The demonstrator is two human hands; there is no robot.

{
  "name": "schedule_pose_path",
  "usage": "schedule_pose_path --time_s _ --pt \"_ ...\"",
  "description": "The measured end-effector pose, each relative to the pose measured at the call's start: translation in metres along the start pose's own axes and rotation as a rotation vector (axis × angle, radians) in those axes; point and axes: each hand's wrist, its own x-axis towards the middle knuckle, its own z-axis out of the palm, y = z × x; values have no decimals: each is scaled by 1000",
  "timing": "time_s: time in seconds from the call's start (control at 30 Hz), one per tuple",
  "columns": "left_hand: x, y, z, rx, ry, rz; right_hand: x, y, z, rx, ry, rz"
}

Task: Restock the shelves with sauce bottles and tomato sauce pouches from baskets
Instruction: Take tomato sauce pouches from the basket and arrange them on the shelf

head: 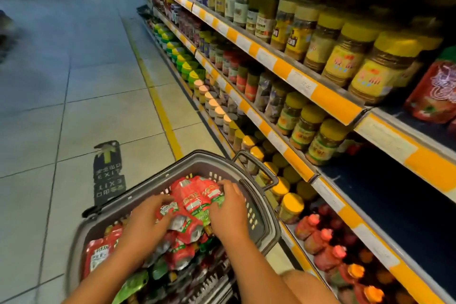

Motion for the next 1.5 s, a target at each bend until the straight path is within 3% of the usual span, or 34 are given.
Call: schedule_pose_path --time_s 0.13,0.33,0.7,1.17,1.33,1.5 --pt "7 -15 5 19 20 -56 16 13 7 -75 -7 36" --pt "3 -40 5 62 63 -142 26 16 26 -115 -19 -66" --pt "-27 -82 -7 181 45 -298 19 3 74 -183 -304 -133" --pt "-10 -71 25 322 -61 -256 17 5 90 -245 -447 -145" --pt "-17 -63 24 286 -123 -219 22 1 90 -14 -352 6" --pt "-31 -53 22 348 -170 -113 20 -2 89 5 -297 56"
